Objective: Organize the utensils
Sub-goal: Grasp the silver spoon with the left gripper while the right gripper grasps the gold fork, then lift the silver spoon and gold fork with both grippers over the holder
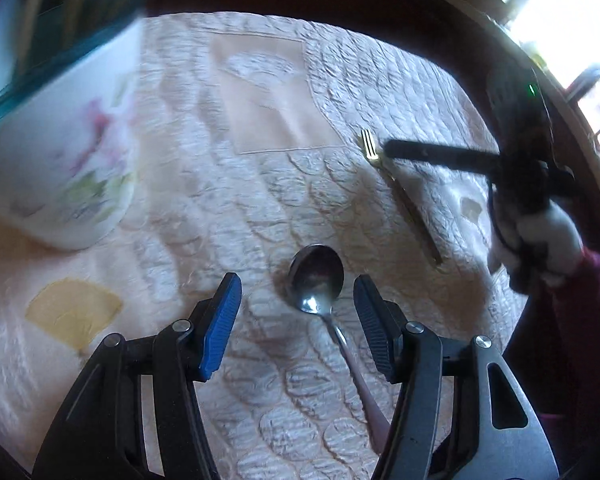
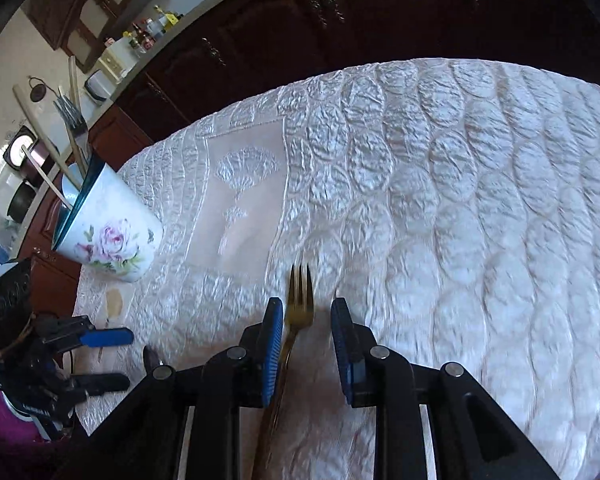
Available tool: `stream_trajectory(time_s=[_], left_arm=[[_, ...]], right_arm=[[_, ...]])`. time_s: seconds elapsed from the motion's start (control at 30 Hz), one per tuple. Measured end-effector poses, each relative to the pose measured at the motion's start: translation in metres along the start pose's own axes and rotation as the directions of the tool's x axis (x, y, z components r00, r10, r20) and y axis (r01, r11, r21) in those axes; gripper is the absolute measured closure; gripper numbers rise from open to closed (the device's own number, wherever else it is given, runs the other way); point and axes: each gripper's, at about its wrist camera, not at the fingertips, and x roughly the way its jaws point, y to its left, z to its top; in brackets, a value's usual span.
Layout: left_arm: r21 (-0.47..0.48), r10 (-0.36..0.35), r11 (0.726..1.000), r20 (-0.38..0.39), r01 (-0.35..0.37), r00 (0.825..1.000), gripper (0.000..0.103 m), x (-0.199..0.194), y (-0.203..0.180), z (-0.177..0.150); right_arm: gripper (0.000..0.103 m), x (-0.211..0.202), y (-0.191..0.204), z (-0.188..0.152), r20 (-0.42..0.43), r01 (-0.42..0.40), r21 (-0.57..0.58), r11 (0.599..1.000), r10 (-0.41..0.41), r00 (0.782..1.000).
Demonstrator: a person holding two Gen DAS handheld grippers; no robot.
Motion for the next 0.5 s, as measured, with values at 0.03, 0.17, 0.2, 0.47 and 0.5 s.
stream_trajectory(time_s=[0.03, 0.17, 0.2, 0.47, 0.5], left_arm=[[0.01, 0.003, 1.0, -0.006, -0.003, 1.0, 0.047, 0.003, -0.001, 0.002], [0.049, -0.016, 0.999, -0.014, 0.016, 1.0, 0.048, 0.014, -0.004, 0.01], [0.06, -0.018, 0.998, -0.018, 0.019, 1.0, 0.048, 0.017, -0.004, 0.012], [0.16, 0.032, 0.987, -0.04, -0.025, 0.999, 0.079, 0.028, -0.009, 0.017], [0.17, 0.027, 0.985, -0.046, -0.019, 0.999, 0.089, 0.03, -0.011, 0.018]], right_arm=[[0.08, 0.002, -0.001, 0.003, -0.002, -0.005, -0.01, 1.0, 0.005, 1.0], [0.08, 0.015, 0.001, 0.011, -0.021, -0.035, -0.06, 0.998, 0.034, 0.999], [0.08, 0.018, 0.003, 0.012, -0.025, -0.039, -0.074, 0.997, 0.037, 0.999], [0.092, 0.028, 0.007, 0.015, -0.04, -0.063, -0.108, 0.992, 0.059, 0.997], [0.097, 0.026, 0.008, 0.013, -0.034, -0.056, -0.108, 0.993, 0.053, 0.998]])
